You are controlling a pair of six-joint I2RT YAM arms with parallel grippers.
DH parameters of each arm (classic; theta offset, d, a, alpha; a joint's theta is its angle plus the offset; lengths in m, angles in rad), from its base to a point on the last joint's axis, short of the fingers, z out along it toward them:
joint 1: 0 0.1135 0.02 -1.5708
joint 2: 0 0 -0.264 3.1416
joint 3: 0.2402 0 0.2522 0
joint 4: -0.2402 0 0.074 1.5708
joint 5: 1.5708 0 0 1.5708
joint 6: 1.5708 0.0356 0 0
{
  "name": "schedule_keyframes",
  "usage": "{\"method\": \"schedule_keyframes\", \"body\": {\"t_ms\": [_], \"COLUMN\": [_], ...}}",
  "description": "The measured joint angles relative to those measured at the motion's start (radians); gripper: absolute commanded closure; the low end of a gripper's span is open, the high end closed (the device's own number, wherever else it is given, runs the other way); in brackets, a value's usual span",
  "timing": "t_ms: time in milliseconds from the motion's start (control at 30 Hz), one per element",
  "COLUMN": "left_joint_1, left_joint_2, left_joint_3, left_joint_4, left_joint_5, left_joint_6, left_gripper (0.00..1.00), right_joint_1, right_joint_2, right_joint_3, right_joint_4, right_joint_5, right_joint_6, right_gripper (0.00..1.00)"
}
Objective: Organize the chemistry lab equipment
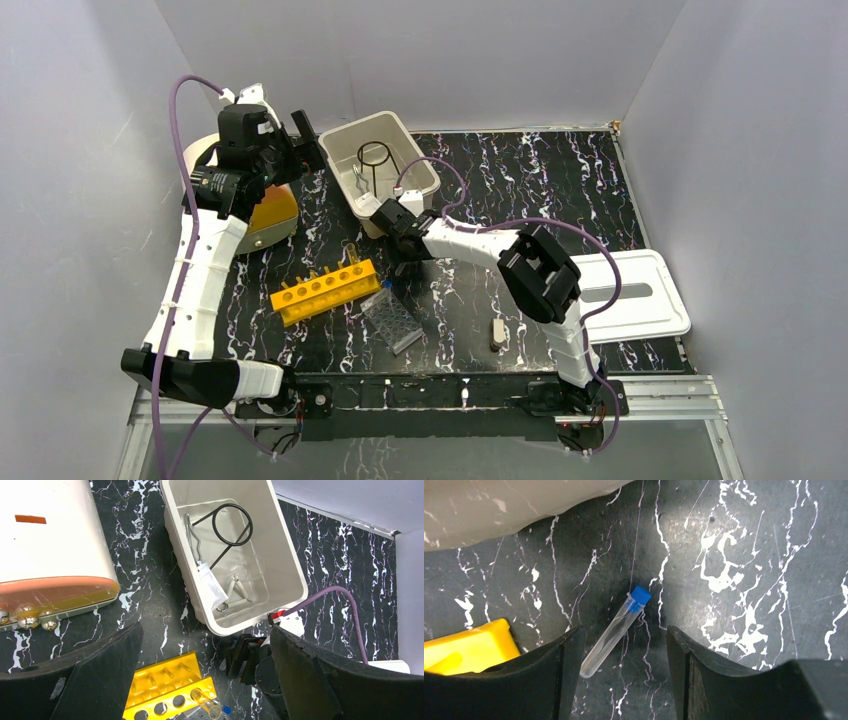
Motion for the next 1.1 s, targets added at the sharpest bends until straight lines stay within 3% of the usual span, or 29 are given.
{"method": "schedule_keyframes", "body": {"t_ms": [833,967,1100], "left_joint_1": [0.000,0.000,0.000], "left_joint_2": [0.000,0.000,0.000], "left_joint_3": [0.000,0.000,-0.002], "left_joint_4": [0.000,0.000,0.000], "left_joint_5": [0.000,0.000,0.001], "left_joint_6": [0.000,0.000,-0.001], "left_gripper": [0.02,0.02,0.02], "right_joint_1": [0.029,0.036,0.036], "right_joint_2": [-0.068,-0.068,-0.068], "right_joint_3": [-0.201,-0.204,-0.205], "right_joint_4": [0.235,0.238,0.233], "right_joint_5": [0.030,0.035,0.042], "right_joint_6": [-0.092,-0.100,-0.101], "right_gripper": [0.23,0.27,0.39]}}
